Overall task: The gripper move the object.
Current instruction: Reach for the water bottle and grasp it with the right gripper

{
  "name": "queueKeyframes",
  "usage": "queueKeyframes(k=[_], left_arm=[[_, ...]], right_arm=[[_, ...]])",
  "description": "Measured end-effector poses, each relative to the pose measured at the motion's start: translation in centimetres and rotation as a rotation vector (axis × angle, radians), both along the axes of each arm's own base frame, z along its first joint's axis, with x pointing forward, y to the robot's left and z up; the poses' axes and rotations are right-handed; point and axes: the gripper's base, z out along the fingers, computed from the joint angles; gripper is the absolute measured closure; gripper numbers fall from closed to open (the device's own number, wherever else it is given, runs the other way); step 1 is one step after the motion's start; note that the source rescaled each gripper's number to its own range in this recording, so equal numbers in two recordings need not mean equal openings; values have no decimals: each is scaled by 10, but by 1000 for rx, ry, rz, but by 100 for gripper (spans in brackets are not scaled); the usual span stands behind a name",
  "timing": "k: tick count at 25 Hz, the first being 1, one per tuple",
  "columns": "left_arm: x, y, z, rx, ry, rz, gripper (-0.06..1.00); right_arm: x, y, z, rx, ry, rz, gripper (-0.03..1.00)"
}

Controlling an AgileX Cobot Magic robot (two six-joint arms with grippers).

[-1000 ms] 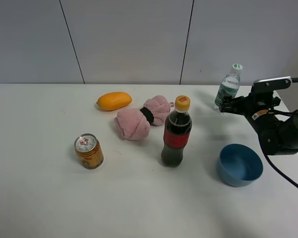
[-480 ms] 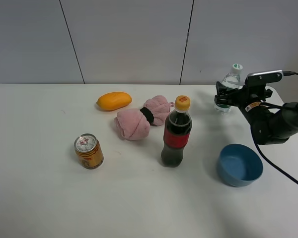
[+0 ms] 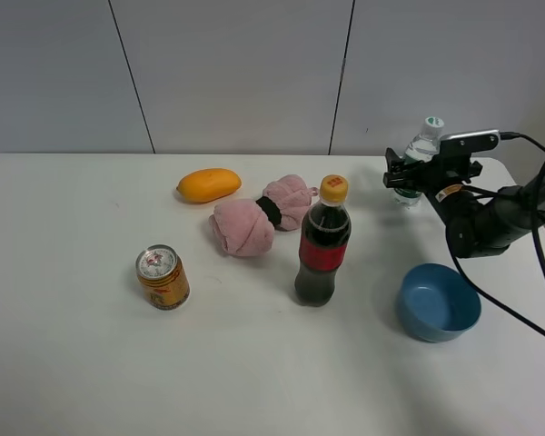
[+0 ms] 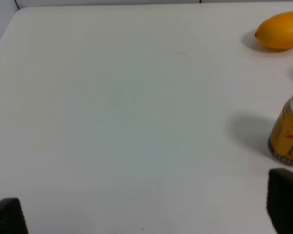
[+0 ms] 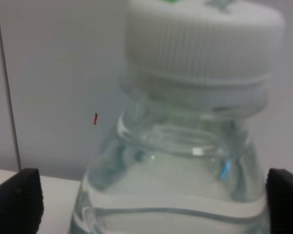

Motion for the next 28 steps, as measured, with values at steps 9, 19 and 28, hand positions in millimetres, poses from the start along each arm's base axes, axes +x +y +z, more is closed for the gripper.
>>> queueKeyframes(k=[9,19,28], left_arm=[[0,0,0,0,0,0,-6],[0,0,0,0,0,0,-6],[0,0,0,0,0,0,-6]], right_arm=[[1,3,-1,27,3,36,42],[1,4,-2,30,11,44,97],[2,4,0,57,30,44,97]])
